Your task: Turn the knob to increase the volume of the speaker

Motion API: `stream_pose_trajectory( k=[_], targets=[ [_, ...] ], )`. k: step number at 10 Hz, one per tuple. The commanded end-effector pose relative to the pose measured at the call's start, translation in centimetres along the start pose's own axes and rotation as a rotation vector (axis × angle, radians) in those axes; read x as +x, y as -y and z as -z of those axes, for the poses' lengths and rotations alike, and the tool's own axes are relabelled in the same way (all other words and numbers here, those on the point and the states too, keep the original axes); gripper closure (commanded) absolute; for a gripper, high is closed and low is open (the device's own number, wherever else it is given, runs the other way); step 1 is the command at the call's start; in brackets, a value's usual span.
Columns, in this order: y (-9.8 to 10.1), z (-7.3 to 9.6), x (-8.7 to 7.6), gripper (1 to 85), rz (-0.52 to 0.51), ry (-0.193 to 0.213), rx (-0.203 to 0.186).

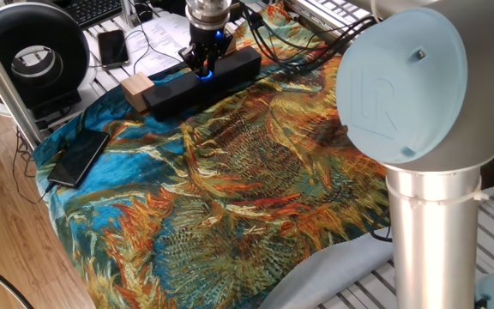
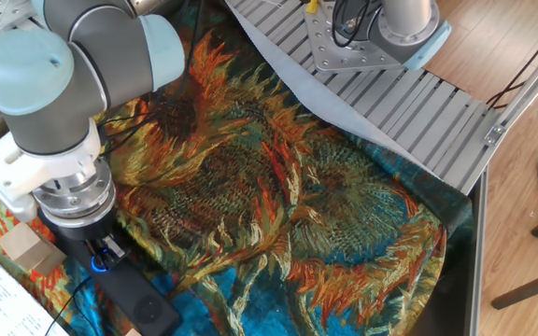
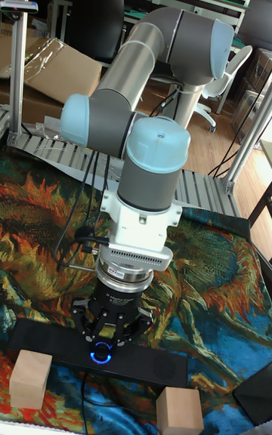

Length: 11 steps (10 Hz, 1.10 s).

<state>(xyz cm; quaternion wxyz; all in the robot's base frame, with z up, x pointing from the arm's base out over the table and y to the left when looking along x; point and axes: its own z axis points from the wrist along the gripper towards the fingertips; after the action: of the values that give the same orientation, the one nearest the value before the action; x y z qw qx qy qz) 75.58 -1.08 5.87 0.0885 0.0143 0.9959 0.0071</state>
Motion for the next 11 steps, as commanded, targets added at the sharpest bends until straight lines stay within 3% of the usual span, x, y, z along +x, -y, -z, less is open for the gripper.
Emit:
stream_pose_trajectory(
  k=[1, 9, 11],
  targets=[
    [0.33, -0.25, 0.11, 51.7, -0.018, -0.012, -0.001],
    [0.2, 0.31, 0.39, 57.3, -0.044, -0.023, 0.016],
    [0.11, -0.02, -0.13, 62.0, -0.06, -0.005, 0.003]
  ],
)
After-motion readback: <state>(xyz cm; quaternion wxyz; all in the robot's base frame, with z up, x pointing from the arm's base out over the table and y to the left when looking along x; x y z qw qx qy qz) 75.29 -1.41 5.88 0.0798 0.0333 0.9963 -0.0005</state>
